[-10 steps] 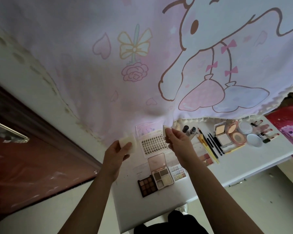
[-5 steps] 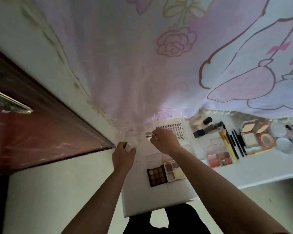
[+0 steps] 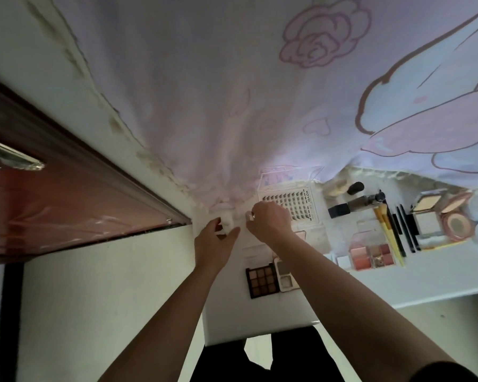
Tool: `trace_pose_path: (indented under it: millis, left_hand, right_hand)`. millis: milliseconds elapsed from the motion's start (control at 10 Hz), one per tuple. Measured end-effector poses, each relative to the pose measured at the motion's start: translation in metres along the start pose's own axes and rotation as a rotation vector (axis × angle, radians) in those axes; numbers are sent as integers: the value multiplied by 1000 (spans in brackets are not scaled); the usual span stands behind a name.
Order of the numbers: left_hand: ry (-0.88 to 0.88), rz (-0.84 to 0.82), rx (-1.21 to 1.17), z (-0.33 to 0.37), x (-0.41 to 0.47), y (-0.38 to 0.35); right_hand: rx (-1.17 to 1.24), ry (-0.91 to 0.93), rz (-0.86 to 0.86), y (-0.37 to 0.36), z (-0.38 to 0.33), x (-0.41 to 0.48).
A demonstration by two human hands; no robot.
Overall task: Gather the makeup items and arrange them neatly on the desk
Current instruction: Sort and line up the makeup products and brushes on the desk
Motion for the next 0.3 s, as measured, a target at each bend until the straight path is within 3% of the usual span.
trace_pose_path:
  millis: [200, 300]
  left_hand:
    - [32, -111, 11, 0, 5, 0]
    - [103, -208, -15, 2, 1, 2]
  right_hand:
    - [79, 16, -51, 22, 9, -9]
    - [186, -22, 41, 45, 21, -19]
Point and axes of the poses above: each hand's wrist, its own x-axis towards the middle knuckle, its own y-axis out of the back of the hand, z = x × y, the point moved 4 cm from there along x, towards the middle knuckle, and after that the axes turned 1 degree about y, right-handed, at the moved point
